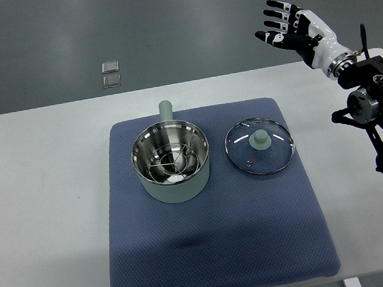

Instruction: Open lid and place right of pot

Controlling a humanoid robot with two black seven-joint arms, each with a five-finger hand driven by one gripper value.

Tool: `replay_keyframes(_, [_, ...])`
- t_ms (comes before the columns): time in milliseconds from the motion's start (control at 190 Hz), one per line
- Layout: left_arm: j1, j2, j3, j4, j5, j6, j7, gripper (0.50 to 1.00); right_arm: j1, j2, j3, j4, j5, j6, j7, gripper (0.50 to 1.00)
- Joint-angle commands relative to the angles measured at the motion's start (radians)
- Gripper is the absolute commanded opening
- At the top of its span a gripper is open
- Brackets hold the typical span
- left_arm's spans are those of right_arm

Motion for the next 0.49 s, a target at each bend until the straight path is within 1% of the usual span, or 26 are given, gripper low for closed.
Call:
replay_keyframes(0, [0.0,0.0,0.0,0.0,0.0,0.0,0.0,1.0,-0.05,0.046,0.088,0.0,0.018,0.011,0.0,0.842])
replay_keyframes(32, [0.0,0.0,0.0,0.0,0.0,0.0,0.0,1.0,-0.065,0.06,0.107,0.0,0.022,0.019,-0.001,0.846])
replay_keyframes(58, [0.0,0.0,0.0,0.0,0.0,0.0,0.0,1.0,-0.077,0.07,0.119,0.0,0.024,0.02,0.0,0.86])
replay_keyframes(110, [0.0,0.0,0.0,0.0,0.0,0.0,0.0,1.0,-0.077,0.07,0.119,0.0,0.024,0.02,0.0,0.86])
replay_keyframes(116, [0.0,0.0,0.0,0.0,0.0,0.0,0.0,1.0,-0.1,0.082,0.125,0.0,0.024,0.019,0.006,0.886])
replay_keyframes(121, [0.0,0.0,0.0,0.0,0.0,0.0,0.0,1.0,-0.1,0.083,0.125,0.0,0.024,0.019,0.006,0.887])
replay_keyframes(126, [0.0,0.0,0.0,0.0,0.0,0.0,0.0,1.0,-0.105,0.084,0.125,0.0,0.024,0.017,0.008,0.905])
replay_keyframes(147, [0.0,0.0,0.0,0.0,0.0,0.0,0.0,1.0,-0.111,0.087,0.125,0.002,0.024,0.017,0.011,0.919])
replay_keyframes(268, [0.0,0.0,0.0,0.0,0.0,0.0,0.0,1.0,-0.131,0.104,0.133,0.0,0.027,0.013,0.014,0.93])
replay_keyframes(426, [0.0,0.0,0.0,0.0,0.0,0.0,0.0,1.0,-0.143,0.107,0.131,0.0,0.029,-0.004,0.02,0.93])
replay_keyframes(431, [0.0,0.0,0.0,0.0,0.0,0.0,0.0,1.0,-0.145,0.11,0.13,0.0,0.027,-0.022,0.037,0.93])
replay_keyframes(489, [0.0,0.0,0.0,0.0,0.0,0.0,0.0,1.0,-0.146,0.11,0.13,0.0,0.029,-0.046,0.062,0.928])
